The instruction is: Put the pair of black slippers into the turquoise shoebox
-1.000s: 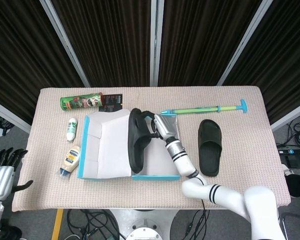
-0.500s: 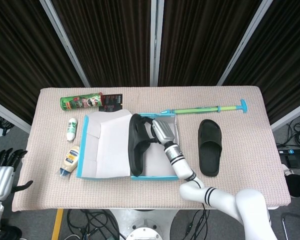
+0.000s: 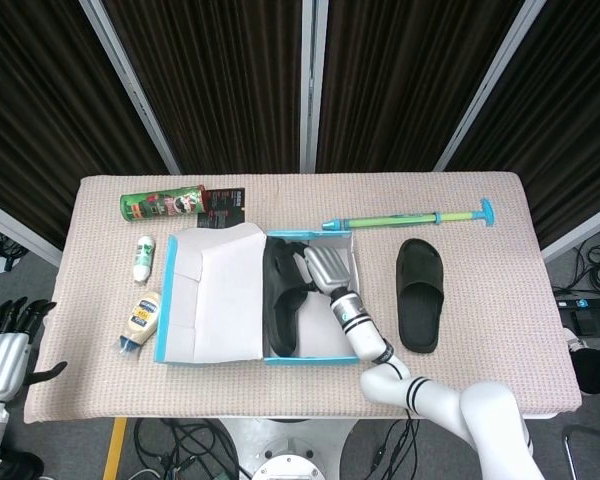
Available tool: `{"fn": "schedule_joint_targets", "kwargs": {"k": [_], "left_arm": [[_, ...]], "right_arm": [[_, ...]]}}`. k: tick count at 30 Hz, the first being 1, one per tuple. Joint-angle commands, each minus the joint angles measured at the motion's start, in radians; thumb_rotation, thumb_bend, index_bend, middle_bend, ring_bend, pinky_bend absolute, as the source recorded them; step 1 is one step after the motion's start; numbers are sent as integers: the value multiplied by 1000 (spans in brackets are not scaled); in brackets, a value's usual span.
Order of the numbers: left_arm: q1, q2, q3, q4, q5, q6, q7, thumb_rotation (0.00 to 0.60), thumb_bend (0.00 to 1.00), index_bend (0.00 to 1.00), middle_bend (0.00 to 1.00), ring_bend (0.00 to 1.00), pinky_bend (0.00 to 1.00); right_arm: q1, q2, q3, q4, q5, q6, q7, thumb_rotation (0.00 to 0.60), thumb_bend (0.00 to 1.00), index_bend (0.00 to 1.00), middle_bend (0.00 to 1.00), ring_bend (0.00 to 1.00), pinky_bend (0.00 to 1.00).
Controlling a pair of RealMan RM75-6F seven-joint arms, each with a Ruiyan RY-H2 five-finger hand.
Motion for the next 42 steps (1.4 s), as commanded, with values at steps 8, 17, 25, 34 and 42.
{"fn": "schedule_joint_targets", "kwargs": {"k": [8,17,25,34,42], "left_arm": [[2,-2,0,5,-2,0,-8,600,29,165,120,41,33],[1,-3,0,7,2,3,-12,600,29,165,120,41,33],[2,-4,1,9,6,5,-13,600,28,165,120,41,32],[0,2,0,0,14,11,-6,600,28,165,120,41,32],[-2,11,1,-12,19,11,-3,600,28,165,120,41,32]], "right_arm": [[-4,16,6,-26,7,-50,-19,600,289,229,226,681,900],[-9,71,14,-111,57,-125,-79,600,109,0,10,613,894],[-33,150,17,-225,72,-114,-125,600,26,0,0,594,894],[-56,274,20,-388,89,-111,-167,600,26,0,0,590,894],[-62,338,20,-493,83,-104,-163,600,7,0,2,586,895]]}}
